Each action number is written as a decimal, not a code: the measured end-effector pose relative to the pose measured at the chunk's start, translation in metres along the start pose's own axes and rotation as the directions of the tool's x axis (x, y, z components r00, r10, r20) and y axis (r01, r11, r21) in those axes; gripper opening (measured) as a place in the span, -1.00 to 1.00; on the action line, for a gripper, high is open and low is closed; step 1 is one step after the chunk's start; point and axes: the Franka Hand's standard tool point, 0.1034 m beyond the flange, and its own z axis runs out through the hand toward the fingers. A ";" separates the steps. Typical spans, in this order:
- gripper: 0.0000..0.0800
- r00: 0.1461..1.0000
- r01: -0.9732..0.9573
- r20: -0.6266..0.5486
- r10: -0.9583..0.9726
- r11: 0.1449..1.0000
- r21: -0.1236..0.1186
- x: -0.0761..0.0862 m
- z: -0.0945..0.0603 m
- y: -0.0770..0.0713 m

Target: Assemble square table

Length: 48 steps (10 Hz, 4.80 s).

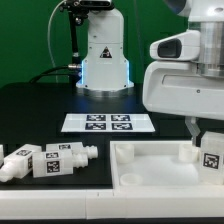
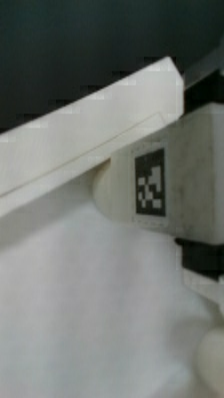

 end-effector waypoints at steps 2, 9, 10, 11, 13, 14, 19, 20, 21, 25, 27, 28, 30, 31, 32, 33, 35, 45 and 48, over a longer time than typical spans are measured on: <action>-0.29 0.972 -0.236 0.021 0.236 0.972 -0.006 0.003 0.000 0.000; -0.29 0.659 -0.751 0.048 0.751 0.660 -0.016 0.002 0.001 -0.003; -0.29 0.532 -0.845 0.062 0.845 0.534 -0.018 0.003 0.001 -0.003; -0.29 0.397 -0.917 0.072 0.915 0.399 -0.019 0.003 0.001 -0.004; -0.29 0.309 -0.951 0.081 0.948 0.310 -0.004 0.002 0.001 -0.006; -0.29 0.320 -0.947 0.082 0.944 0.321 -0.004 0.003 0.001 -0.006; 0.53 0.653 -0.757 0.070 0.754 0.653 0.028 0.005 -0.003 -0.007; 0.61 0.759 -0.651 0.060 0.649 0.758 0.035 0.001 -0.002 -0.010; 0.61 0.790 -0.612 0.059 0.610 0.790 0.037 -0.003 -0.002 -0.013; 0.62 0.985 -0.173 0.034 0.172 0.984 0.047 0.007 -0.004 -0.006; 0.62 0.996 0.087 0.019 -0.088 0.995 0.038 0.014 -0.003 -0.001; 0.29 0.998 0.063 0.020 -0.064 0.997 0.038 0.014 -0.003 -0.001; -0.06 0.999 0.043 0.021 -0.043 0.998 0.037 0.014 -0.003 -0.001; -0.29 0.999 0.039 0.020 -0.040 0.999 0.036 0.015 -0.003 -0.001; -0.29 0.999 -0.035 0.023 0.034 0.999 0.034 0.015 -0.003 0.000; -0.29 0.994 -0.110 0.025 0.109 0.993 0.031 0.015 -0.003 0.001; -0.29 0.957 -0.290 0.034 0.289 0.956 0.031 0.017 -0.002 0.004; -0.06 0.466 -0.884 0.070 0.882 0.467 -0.006 0.012 -0.002 0.009; 0.55 0.582 -0.812 0.082 0.809 0.584 0.004 0.020 -0.022 0.010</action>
Offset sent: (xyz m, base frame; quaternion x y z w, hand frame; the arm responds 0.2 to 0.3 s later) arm 0.0127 0.0083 0.0022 -0.0009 -0.0453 0.4648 0.8842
